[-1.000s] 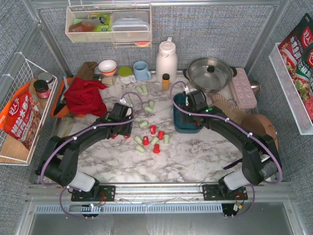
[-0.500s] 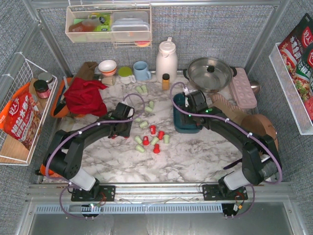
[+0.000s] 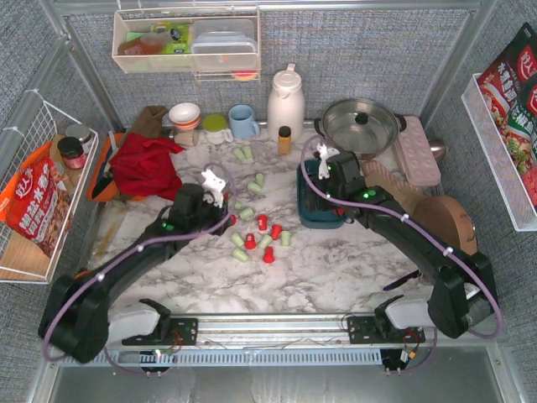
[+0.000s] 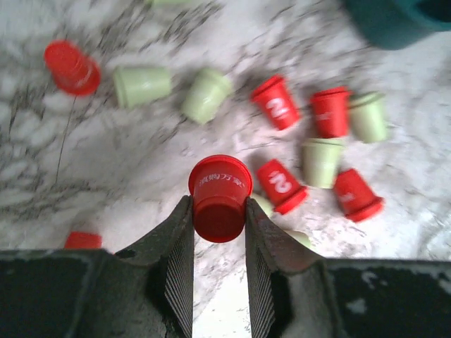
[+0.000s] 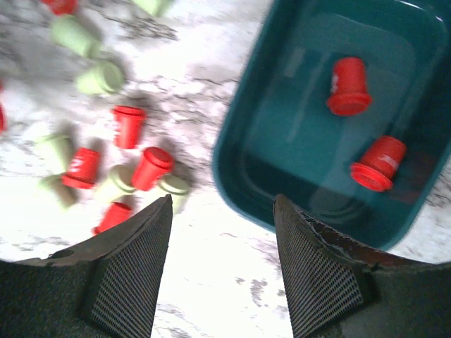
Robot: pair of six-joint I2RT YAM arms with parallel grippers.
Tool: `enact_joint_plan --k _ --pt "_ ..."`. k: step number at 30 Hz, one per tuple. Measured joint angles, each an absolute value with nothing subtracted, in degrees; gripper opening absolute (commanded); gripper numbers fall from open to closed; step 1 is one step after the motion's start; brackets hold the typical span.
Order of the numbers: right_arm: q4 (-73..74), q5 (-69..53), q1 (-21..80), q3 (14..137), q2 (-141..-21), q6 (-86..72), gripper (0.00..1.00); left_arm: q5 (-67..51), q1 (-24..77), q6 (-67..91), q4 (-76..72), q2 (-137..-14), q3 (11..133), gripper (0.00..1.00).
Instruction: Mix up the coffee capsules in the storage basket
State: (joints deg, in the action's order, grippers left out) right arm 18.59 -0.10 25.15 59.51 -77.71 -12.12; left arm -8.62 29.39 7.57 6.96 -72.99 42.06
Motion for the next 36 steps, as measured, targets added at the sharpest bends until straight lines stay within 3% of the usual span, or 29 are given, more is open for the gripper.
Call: enact_joint_plan --k 7,15,26,36 --pt "13.8 -10.0 27.4 60.4 -75.0 -17.9 0.77 -21.4 29.6 0.5 -20.8 -53.6 22.9 0.19" --pt "4.1 -18.9 35.2 62.3 -76.2 -24.8 0.79 -30.0 29.8 -5.9 -39.9 -50.8 16.9 0.18" --pt "1.2 -21.9 42.2 66.8 -82.1 -27.0 0.79 -31.5 31.0 -9.1 -43.1 -49.6 16.0 0.19" --pt "5.2 -16.8 44.9 69.0 -85.0 -24.1 0.77 -30.5 31.6 -9.4 -43.1 -50.1 16.3 0.19"
